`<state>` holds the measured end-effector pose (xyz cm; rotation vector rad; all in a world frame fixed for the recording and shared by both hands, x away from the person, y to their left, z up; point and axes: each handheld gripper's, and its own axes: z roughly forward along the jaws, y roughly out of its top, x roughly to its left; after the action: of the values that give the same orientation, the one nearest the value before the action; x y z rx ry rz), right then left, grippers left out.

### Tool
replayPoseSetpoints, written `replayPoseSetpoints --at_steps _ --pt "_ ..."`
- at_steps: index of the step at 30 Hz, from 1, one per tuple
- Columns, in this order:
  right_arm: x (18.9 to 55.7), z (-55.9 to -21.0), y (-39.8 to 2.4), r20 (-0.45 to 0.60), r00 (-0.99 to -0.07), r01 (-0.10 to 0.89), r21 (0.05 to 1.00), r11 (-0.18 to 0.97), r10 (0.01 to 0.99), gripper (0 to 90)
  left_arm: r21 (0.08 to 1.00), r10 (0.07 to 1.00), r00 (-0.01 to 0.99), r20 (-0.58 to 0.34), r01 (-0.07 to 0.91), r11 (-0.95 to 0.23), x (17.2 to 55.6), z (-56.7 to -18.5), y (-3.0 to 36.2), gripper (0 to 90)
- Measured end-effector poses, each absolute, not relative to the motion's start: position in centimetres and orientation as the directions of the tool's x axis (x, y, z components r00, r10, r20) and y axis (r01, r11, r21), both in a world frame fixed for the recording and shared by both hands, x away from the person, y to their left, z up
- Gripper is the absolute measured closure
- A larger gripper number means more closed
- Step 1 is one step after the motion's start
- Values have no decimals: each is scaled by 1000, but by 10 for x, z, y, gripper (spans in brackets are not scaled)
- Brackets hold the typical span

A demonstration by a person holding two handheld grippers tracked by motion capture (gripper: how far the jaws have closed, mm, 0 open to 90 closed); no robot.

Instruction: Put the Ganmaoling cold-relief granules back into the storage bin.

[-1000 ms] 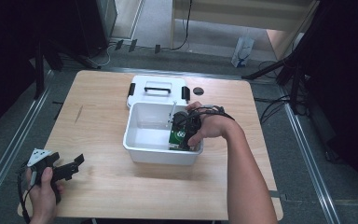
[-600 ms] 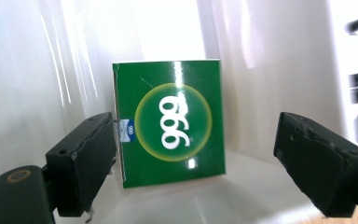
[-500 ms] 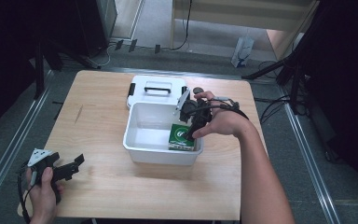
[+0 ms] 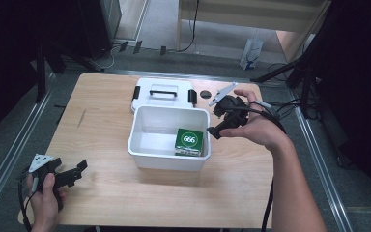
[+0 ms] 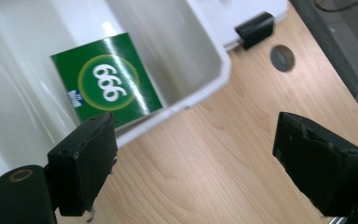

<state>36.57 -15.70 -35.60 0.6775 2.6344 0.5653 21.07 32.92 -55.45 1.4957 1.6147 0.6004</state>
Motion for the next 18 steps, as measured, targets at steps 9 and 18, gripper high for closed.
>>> replayPoseSetpoints --at_steps 9,18 --pt "364 -372 -201 -172 -648 536 589 605 742 33 804 966 57 -252 568 176 211 -554 329 6" --pt "351 -402 -237 -106 -463 596 698 397 880 0 804 967 57 -250 569 174 211 -555 329 6"
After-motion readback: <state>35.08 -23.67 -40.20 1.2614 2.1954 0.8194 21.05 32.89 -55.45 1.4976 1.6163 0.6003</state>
